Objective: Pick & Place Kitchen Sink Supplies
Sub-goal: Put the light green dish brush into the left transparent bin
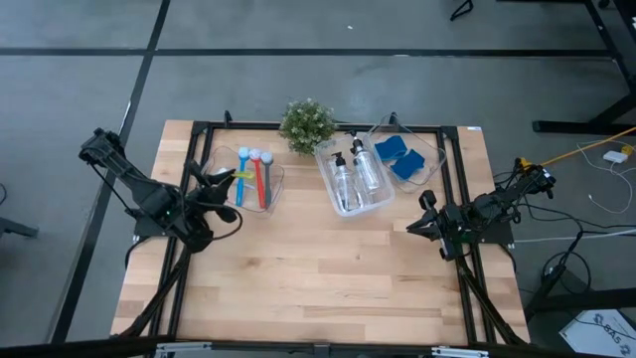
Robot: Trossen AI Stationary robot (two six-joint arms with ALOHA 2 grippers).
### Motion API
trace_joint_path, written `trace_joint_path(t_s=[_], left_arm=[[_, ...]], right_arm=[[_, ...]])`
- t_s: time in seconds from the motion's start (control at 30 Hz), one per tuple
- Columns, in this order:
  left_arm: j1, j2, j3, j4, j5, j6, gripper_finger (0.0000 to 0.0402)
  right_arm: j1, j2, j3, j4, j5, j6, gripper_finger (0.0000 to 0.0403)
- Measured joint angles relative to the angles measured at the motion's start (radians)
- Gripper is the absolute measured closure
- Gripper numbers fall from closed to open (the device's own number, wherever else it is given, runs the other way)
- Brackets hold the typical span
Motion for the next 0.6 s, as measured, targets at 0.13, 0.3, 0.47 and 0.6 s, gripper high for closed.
trace_joint_path(t_s=[0.13, 0.3, 0.47, 0.6], left_arm=[[-0.001, -0.001, -0.014, 0.003, 0.001, -0.063, 0.0383], [0.002, 0.0, -0.015, 0.003, 0.036, -0.071, 0.0382], [0.113, 0.003, -0.015, -0.003, 0.272, -0.14, 0.0382], [0.268, 0.025, -0.015, -0.002, 0.463, -0.241, 0.0382]], right_arm=[[0.0, 0.0, 0.0, 0.0, 0.0, 0.0, 0.037], [0.0, 0.0, 0.0, 0.0, 0.0, 0.0, 0.037], [0.0, 0.0, 0.0, 0.0, 0.0, 0.0, 0.037], [0.0, 0.0, 0.0, 0.0, 0.0, 0.0, 0.037]])
